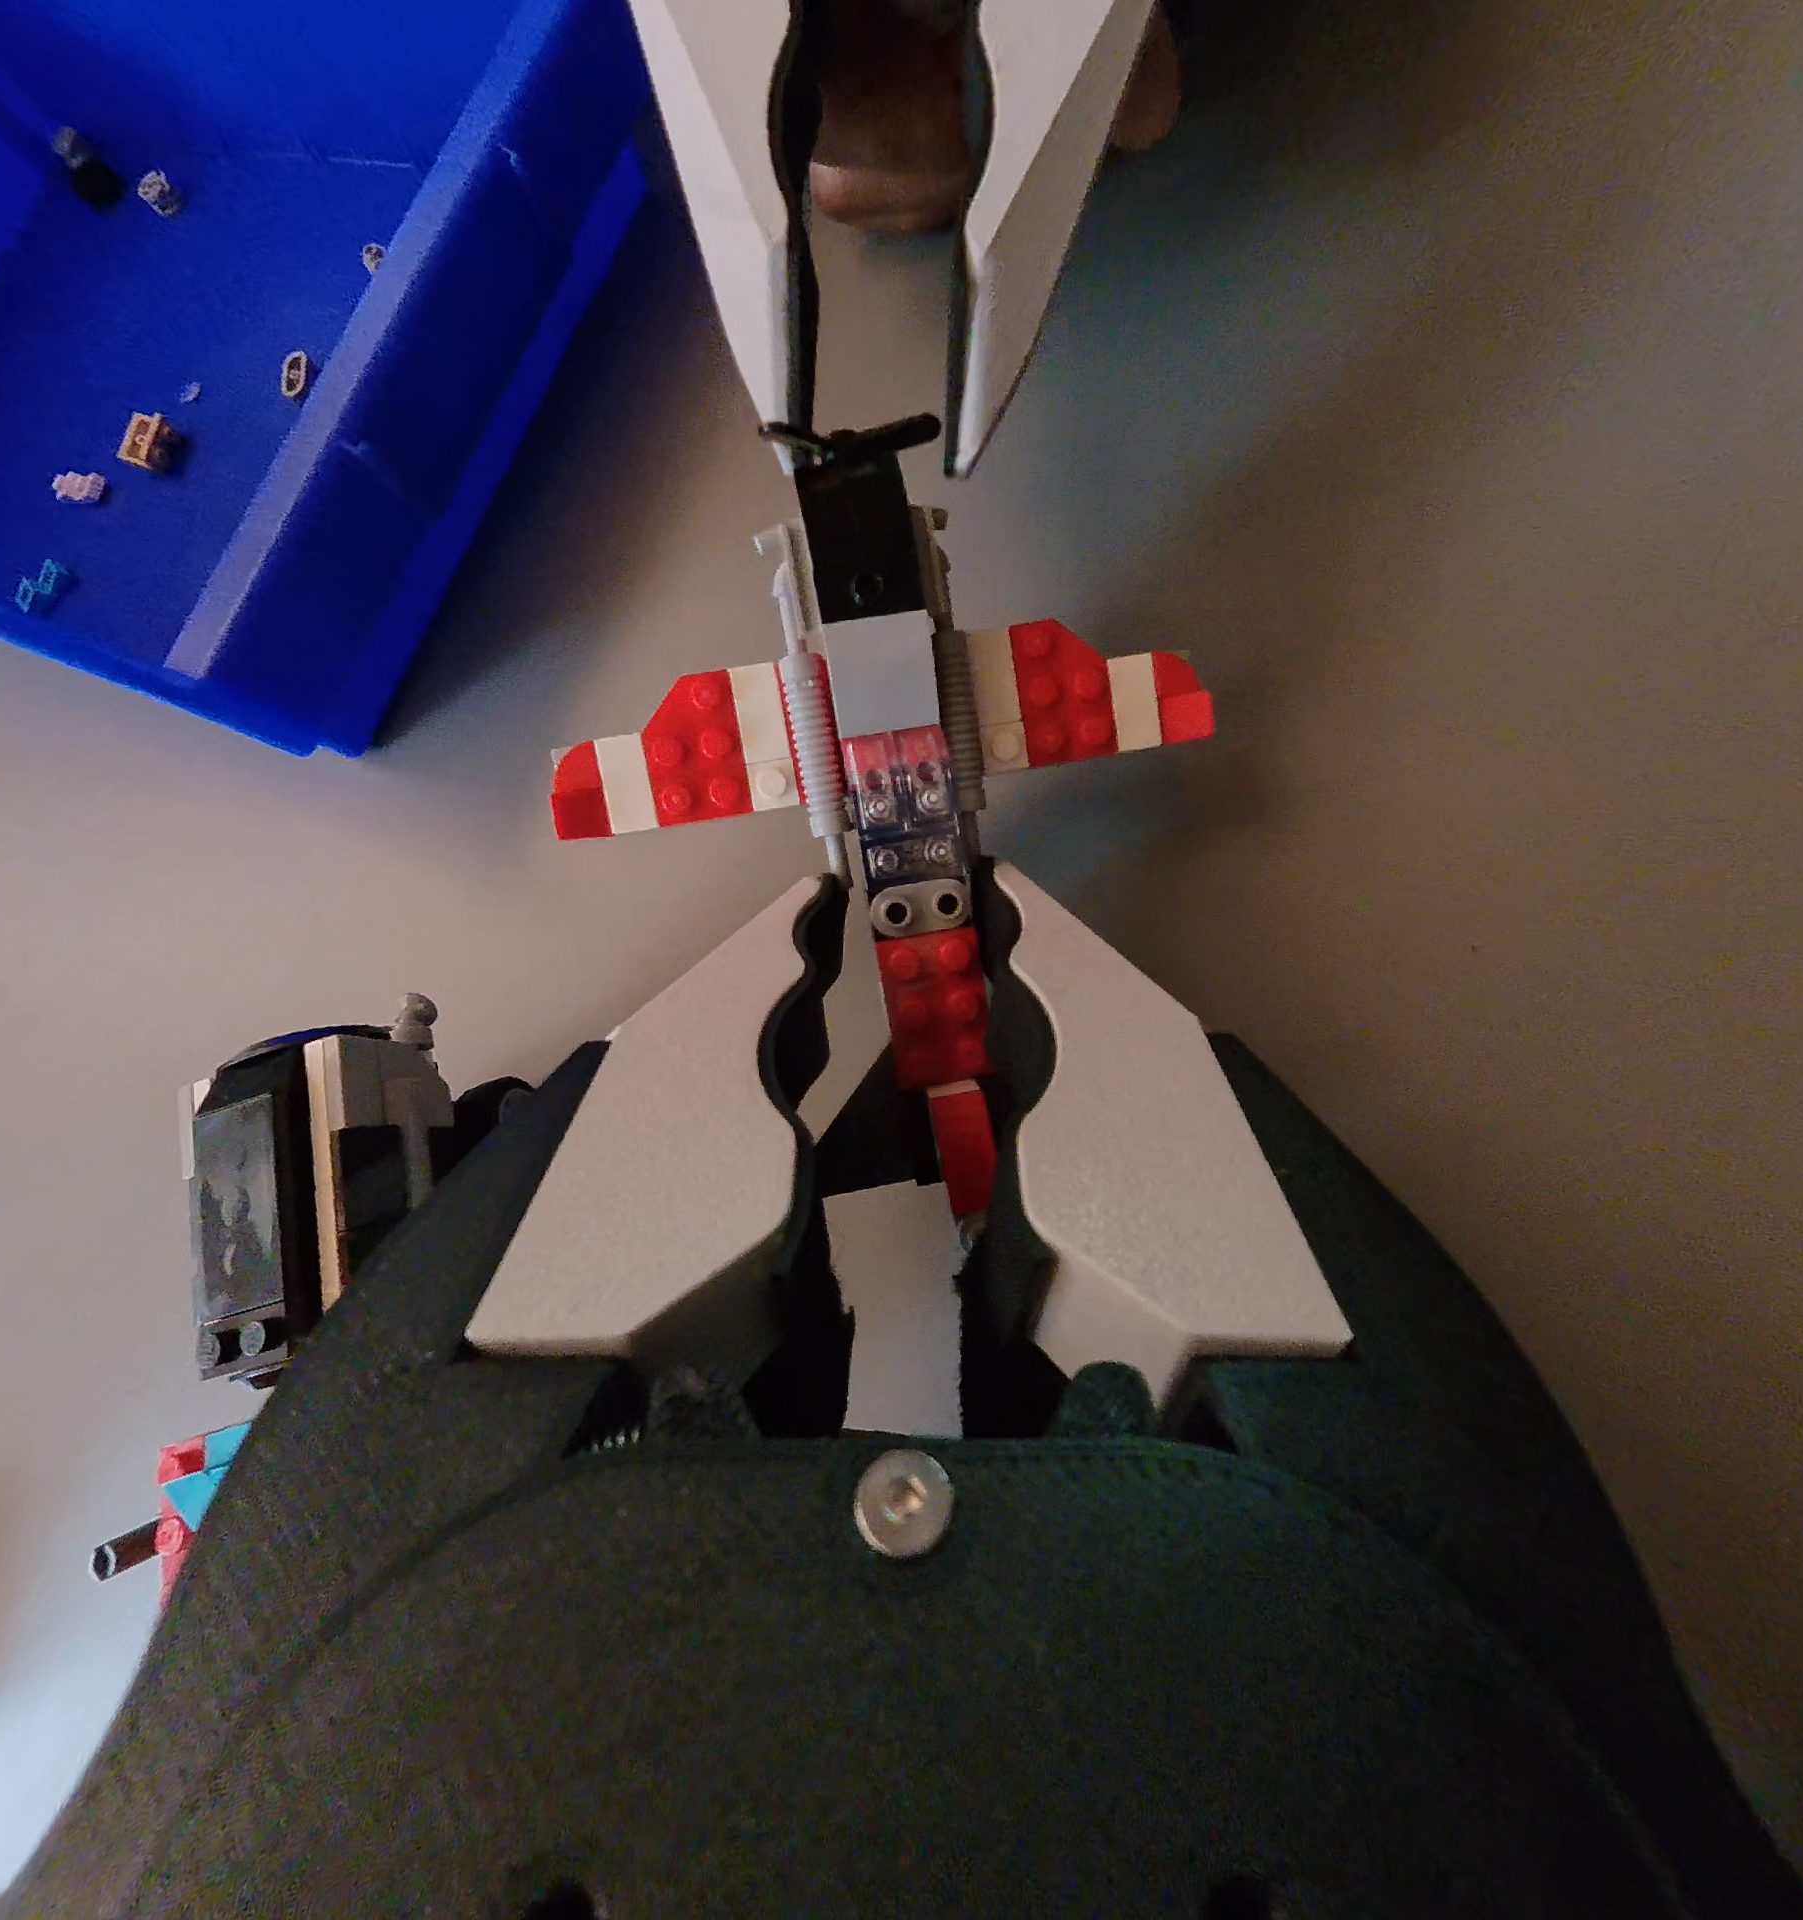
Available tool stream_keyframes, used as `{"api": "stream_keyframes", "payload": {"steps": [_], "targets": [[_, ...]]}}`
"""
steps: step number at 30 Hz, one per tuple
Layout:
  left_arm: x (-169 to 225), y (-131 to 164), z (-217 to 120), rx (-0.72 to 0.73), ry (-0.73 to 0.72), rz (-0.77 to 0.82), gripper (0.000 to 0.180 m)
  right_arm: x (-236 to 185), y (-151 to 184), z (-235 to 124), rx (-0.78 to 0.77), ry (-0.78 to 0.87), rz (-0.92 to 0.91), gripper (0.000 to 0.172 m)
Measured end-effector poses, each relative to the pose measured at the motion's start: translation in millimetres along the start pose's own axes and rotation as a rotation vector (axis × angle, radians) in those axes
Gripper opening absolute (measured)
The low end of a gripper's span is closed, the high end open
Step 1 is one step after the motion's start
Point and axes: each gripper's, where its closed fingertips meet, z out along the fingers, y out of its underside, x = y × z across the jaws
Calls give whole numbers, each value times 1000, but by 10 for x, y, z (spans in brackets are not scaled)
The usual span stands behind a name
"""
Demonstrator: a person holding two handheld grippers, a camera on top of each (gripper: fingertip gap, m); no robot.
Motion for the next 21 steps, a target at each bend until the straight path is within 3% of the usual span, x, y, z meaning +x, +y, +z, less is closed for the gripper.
{"api": "stream_keyframes", "payload": {"steps": [12, 15, 21], "targets": [[-25, 32, -3, -6, 1, -38, 27, 58, 27, -2, -16, 38, -1, 17], [-45, 44, -11, -6, -1, -60, 27, 54, 19, -12, -11, 39, -3, 8], [-41, 45, -17, -4, -9, -35, 27, 64, -12, -68, 15, 20, 39, 27]]}}
